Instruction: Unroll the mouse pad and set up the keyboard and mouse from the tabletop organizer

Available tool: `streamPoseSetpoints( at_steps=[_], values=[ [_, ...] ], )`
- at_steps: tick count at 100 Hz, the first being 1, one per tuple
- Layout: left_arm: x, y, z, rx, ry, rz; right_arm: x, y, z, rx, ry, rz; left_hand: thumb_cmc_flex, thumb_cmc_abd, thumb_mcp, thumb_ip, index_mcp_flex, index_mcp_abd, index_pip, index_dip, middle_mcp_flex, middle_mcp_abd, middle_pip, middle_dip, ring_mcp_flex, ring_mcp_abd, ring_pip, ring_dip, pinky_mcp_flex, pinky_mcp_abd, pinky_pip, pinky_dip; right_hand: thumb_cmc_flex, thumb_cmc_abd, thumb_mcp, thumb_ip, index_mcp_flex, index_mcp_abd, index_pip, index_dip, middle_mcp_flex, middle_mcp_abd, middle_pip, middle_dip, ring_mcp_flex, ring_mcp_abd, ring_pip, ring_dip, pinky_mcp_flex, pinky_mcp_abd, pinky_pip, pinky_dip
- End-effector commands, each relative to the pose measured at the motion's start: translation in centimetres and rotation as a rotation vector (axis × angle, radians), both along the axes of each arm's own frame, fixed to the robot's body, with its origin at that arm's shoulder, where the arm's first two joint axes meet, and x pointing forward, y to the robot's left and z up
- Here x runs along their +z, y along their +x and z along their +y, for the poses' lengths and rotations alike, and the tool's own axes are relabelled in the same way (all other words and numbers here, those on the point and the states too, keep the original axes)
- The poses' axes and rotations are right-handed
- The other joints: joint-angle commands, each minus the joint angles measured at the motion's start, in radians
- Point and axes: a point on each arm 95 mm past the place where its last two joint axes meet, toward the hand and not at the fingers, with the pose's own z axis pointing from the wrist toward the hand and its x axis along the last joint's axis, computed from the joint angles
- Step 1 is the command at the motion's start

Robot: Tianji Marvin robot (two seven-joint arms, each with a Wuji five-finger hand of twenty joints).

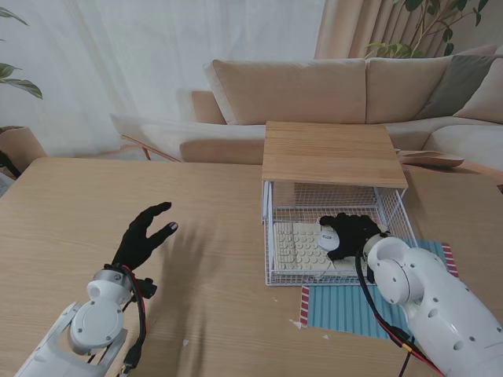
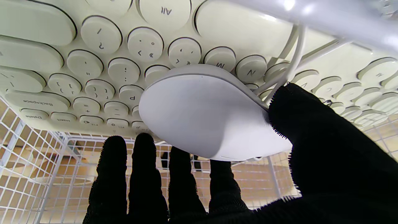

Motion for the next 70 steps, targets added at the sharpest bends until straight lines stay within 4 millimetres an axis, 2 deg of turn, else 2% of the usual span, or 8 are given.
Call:
streamPoseSetpoints(
  at_steps=[1, 18, 29, 47, 57, 70],
  values=[
    [-0.1, 0.0, -0.2, -0.008, -0.002, 0.008, -1.0, -0.2, 0.0, -0.007, 0.0, 0.027, -0.007, -0.005, 0.009, 0.027, -0.01, -0.003, 0.0, 0.001, -0.021, -0.038, 0.0, -0.002, -0.037, -0.01, -0.017, 0.016, -0.008, -0.004, -0.023, 0.016, 0.034, -0.033, 0.027, 0.045, -0.024, -0.022, -0.011, 0.024, -0.027, -0.018, 0.051, 0.019, 0.048, -0.026, 0.047, 0.027, 0.011, 0.008, 0.021, 0.02],
    [-0.1, 0.0, -0.2, -0.007, 0.0, 0.01, -1.6, 0.0, 0.0, 0.001, 0.016, 0.026, -0.007, -0.006, 0.011, 0.028, -0.01, -0.003, 0.0, 0.001, -0.021, -0.036, 0.002, -0.001, -0.036, -0.007, -0.014, 0.017, -0.009, -0.005, -0.023, 0.016, 0.133, -0.03, 0.075, 0.059, -0.009, -0.018, 0.015, 0.045, -0.034, -0.037, 0.196, 0.074, 0.091, -0.046, 0.127, 0.069, 0.033, -0.002, 0.091, 0.015],
    [-0.1, 0.0, -0.2, -0.007, 0.0, 0.01, -1.8, 0.0, 0.1, 0.009, 0.019, 0.022, -0.007, -0.006, 0.012, 0.028, -0.01, -0.004, 0.0, 0.001, -0.021, -0.034, 0.003, 0.0, -0.036, -0.008, -0.013, 0.018, -0.008, -0.004, -0.023, 0.017, 0.172, -0.032, 0.103, 0.064, -0.006, -0.015, 0.035, 0.045, -0.039, -0.042, 0.257, 0.112, 0.12, -0.041, 0.198, 0.105, 0.048, -0.002, 0.132, 0.008],
    [-0.1, 0.0, -0.1, -0.006, 0.0, 0.01, -2.1, -0.2, 0.0, 0.001, 0.017, 0.03, -0.008, -0.007, 0.013, 0.028, -0.01, -0.005, 0.001, 0.001, -0.021, -0.033, 0.004, 0.001, -0.036, -0.007, -0.011, 0.018, -0.009, -0.003, -0.023, 0.017, 0.161, -0.03, 0.102, 0.066, -0.019, -0.019, 0.051, 0.041, -0.041, -0.045, 0.25, 0.119, 0.124, -0.028, 0.258, 0.135, 0.053, 0.038, 0.162, 0.004],
    [-0.1, 0.0, -0.1, -0.006, 0.0, 0.01, -2.1, -0.4, -0.1, -0.017, 0.008, 0.028, -0.007, -0.008, 0.014, 0.028, -0.01, -0.004, 0.001, 0.001, -0.021, -0.033, 0.005, 0.001, -0.036, -0.007, -0.011, 0.018, -0.009, -0.003, -0.023, 0.017, 0.144, -0.029, 0.087, 0.065, -0.024, -0.023, 0.053, 0.034, -0.037, -0.041, 0.208, 0.099, 0.108, -0.023, 0.241, 0.127, 0.036, 0.049, 0.148, -0.003],
    [-0.1, 0.0, -0.1, -0.007, 0.001, 0.012, -2.2, -0.7, -0.3, -0.042, 0.001, 0.043, -0.008, -0.007, 0.014, 0.028, -0.01, -0.005, 0.001, 0.001, -0.021, -0.034, 0.004, 0.001, -0.036, -0.007, -0.011, 0.018, -0.009, -0.002, -0.023, 0.017, 0.109, -0.032, 0.059, 0.064, -0.035, -0.027, 0.045, 0.026, -0.034, -0.039, 0.171, 0.07, 0.105, 0.015, 0.172, 0.091, 0.033, 0.071, 0.103, -0.023]
  ],
)
